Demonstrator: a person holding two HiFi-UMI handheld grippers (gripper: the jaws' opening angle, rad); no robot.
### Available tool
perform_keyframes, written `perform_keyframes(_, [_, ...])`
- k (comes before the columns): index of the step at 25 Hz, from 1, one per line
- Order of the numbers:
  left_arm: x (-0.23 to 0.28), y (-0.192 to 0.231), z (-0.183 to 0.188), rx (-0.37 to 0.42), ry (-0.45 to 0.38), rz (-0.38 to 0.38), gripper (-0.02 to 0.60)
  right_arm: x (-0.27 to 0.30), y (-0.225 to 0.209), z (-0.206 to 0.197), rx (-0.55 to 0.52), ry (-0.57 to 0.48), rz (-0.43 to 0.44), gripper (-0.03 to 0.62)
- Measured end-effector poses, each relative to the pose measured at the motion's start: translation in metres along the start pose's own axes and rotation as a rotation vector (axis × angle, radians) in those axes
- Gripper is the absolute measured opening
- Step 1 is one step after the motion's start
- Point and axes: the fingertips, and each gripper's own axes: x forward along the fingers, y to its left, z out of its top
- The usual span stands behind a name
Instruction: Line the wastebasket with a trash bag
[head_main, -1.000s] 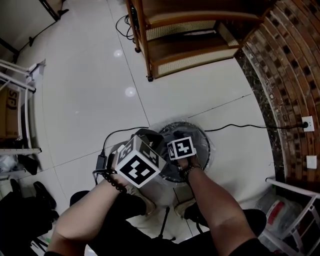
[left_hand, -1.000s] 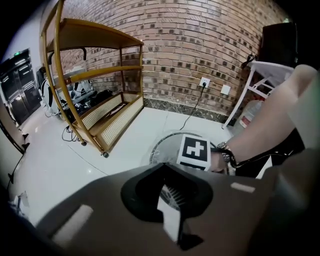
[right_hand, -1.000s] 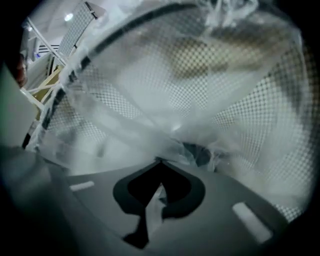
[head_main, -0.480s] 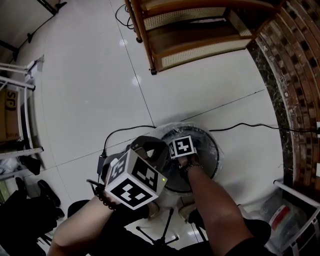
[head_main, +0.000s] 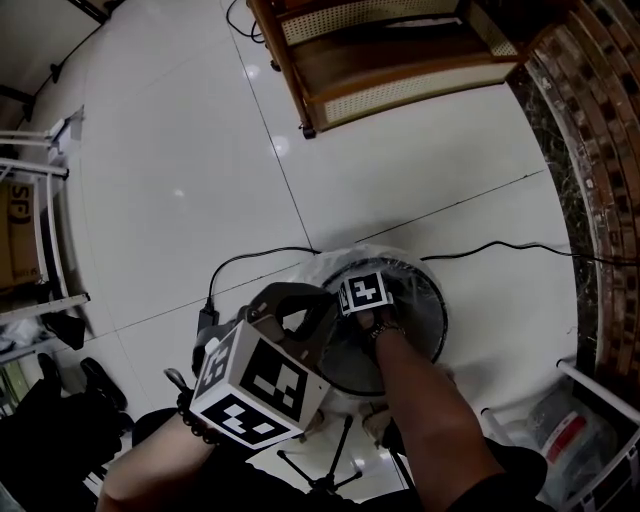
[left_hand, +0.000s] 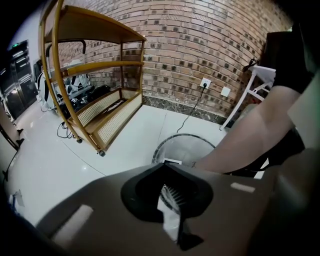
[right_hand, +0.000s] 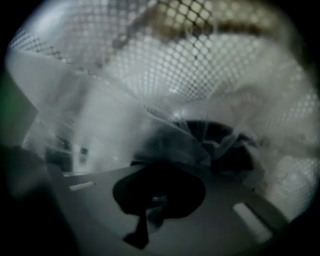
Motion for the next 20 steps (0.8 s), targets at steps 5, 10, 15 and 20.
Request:
perform_keyframes(5, [-0.002,0.001,0.002,-0.004,-0.011,0.007,0.004,0.0,0.018,-0.034,0.122,0.162,0.081,0.002])
perform_keyframes(10, [0.0,0.001,-0.002,-0.005,0.0,0.01,0.004,-0.003,0.03,-0.049,0.178,0.252,0.117,0.002])
perform_keyframes(15, [0.006,0.0,-0.005,0.005,0.016,0.008,0.003,0.0,0.02,-0.044,0.163,0.228,0.078,0.002])
perform_keyframes(20, [0.007,0.001,-0.005,0.014,0.018,0.014,0.003,-0.017,0.031,-0.015,0.07,0.112,0.099,0.002])
